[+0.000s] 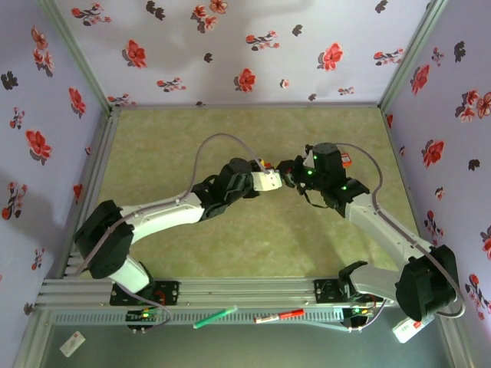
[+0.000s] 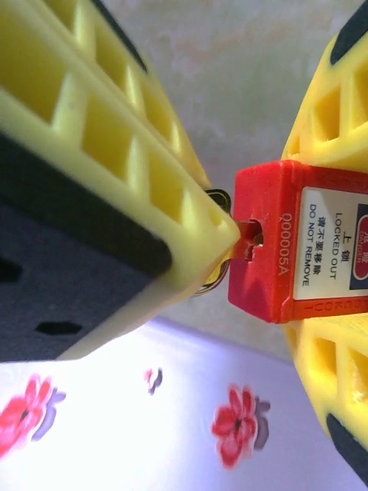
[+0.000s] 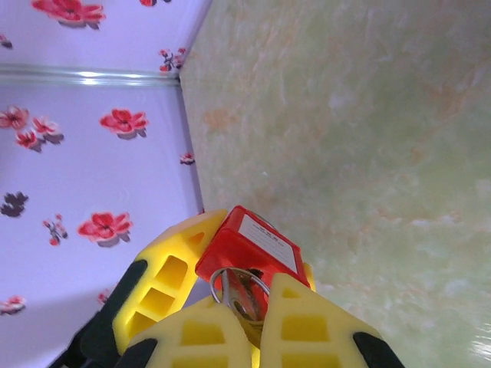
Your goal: Unlock with the key
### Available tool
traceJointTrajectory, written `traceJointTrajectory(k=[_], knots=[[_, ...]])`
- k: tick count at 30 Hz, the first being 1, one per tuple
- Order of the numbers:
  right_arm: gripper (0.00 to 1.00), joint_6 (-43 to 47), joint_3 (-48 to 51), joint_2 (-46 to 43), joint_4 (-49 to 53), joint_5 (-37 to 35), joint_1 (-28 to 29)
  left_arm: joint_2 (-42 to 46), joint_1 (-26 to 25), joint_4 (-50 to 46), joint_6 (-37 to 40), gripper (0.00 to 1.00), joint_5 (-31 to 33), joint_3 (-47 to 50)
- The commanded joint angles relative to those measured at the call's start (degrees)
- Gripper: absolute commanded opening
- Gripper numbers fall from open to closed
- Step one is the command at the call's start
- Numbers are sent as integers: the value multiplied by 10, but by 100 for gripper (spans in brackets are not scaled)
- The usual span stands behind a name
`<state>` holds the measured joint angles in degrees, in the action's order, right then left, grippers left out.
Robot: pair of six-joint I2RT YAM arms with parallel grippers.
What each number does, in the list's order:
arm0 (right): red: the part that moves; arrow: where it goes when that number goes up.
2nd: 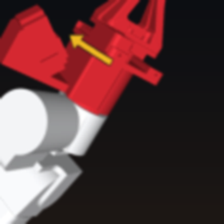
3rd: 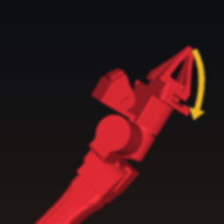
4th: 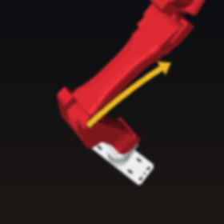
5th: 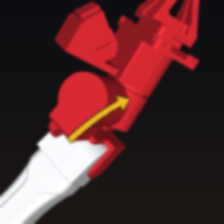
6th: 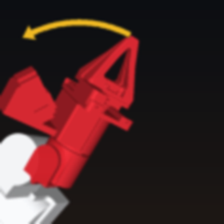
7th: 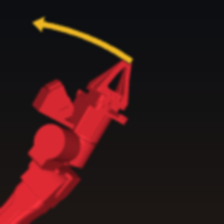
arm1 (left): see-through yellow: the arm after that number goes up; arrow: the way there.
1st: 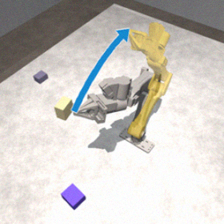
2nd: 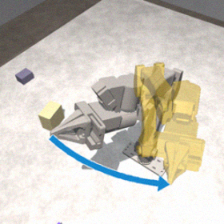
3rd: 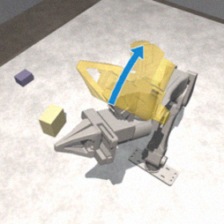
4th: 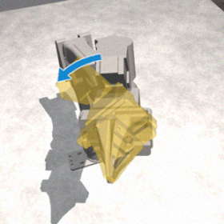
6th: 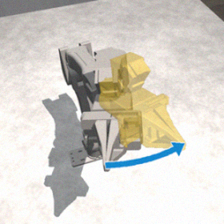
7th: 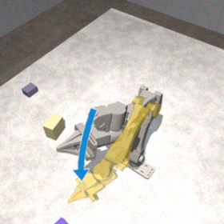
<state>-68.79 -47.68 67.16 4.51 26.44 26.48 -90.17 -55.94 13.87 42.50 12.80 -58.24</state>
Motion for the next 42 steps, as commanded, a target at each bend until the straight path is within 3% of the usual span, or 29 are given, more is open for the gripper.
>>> traceJointTrajectory(k=[1, 8, 10, 13, 22, 26, 30, 36, 42], knots=[[0, -124, 4, 6, -76, 106, 22, -18, -44, 207, 33, 0, -18, -4], [0, -58, -1, -8, 17, 89, 12, 10, -23, 75, -56, 0, -124, -35], [9, -45, -4, -11, 26, 96, 0, 17, -17, 33, -65, 0, -156, -43], [23, 25, -36, -20, 123, 83, -24, 25, -4, -21, -83, 0, -180, -53], [51, 183, -101, -46, 310, 61, -80, 48, 42, -141, -113, 0, -240, -68], [60, 242, -115, -63, 337, 56, -94, 55, 59, -168, -115, 0, -261, -72], [62, 299, -114, -74, 316, 87, -96, 55, 74, -203, -118, 0, -292, -88], [62, 311, -100, -79, 245, 158, -80, 52, 77, -234, -109, 0, -315, -104], [61, 432, -102, -91, 271, 105, -47, 42, 80, -305, -85, 0, -352, -139]])
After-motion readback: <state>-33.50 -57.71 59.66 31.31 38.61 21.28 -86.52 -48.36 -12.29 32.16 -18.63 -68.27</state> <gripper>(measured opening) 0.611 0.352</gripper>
